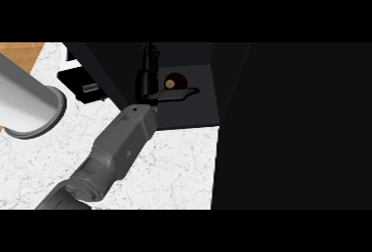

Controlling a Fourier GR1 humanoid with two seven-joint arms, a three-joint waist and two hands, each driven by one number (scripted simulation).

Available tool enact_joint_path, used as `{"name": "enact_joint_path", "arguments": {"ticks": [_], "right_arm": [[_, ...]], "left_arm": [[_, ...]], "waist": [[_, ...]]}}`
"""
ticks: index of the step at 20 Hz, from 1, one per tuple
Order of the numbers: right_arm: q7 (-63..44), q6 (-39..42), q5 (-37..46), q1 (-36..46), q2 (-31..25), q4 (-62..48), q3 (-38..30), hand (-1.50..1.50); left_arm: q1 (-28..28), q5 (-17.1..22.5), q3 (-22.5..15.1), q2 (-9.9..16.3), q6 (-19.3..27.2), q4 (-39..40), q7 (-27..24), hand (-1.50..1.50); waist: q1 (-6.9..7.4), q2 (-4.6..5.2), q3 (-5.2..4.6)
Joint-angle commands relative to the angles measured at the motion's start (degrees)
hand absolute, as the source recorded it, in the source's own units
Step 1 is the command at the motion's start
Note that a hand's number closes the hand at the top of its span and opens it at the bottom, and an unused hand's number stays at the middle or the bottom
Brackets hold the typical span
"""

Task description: Pick up the wine, place it into the cabinet and close the cabinet

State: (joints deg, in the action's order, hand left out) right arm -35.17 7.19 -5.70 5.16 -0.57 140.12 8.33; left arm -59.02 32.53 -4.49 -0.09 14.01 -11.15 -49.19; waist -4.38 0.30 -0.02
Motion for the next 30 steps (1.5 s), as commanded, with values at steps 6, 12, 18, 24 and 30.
{"name": "enact_joint_path", "arguments": {"ticks": [6,12,18,24,30], "right_arm": [[-1.97,-1.03,-1.56,1.34,-0.85,1.67,-1.36,-1.50],[-2.27,-1.52,-2.61,0.71,-1.78,2.36,-4.31,-1.50],[-7.64,-3.37,-2.82,3.10,-2.74,6.29,-5.60,-1.50],[-3.75,-1.82,-1.55,-1.04,-2.05,5.47,-3.26,-1.50],[-2.67,0.41,-7.23,-3.79,-3.59,7.06,-7.93,-1.50]], "left_arm": [[13.04,11.04,-16.85,0.09,7.61,-18.07,4.32,-1.50],[23.12,15.38,-31.33,0.09,21.76,-37.08,5.38,-1.50],[33.77,7.82,-35.74,1.20,26.38,-52.31,8.17,-1.50],[42.22,3.40,-38.71,3.66,30.79,-67.66,12.48,-1.50],[51.12,-2.19,-43.94,6.65,39.34,-80.33,14.66,-1.50]], "waist": [[1.94,-0.57,0.01],[3.48,-0.63,0.05],[5.12,-0.79,0.04],[4.55,-0.51,0.04],[4.48,-0.58,0.10]]}}
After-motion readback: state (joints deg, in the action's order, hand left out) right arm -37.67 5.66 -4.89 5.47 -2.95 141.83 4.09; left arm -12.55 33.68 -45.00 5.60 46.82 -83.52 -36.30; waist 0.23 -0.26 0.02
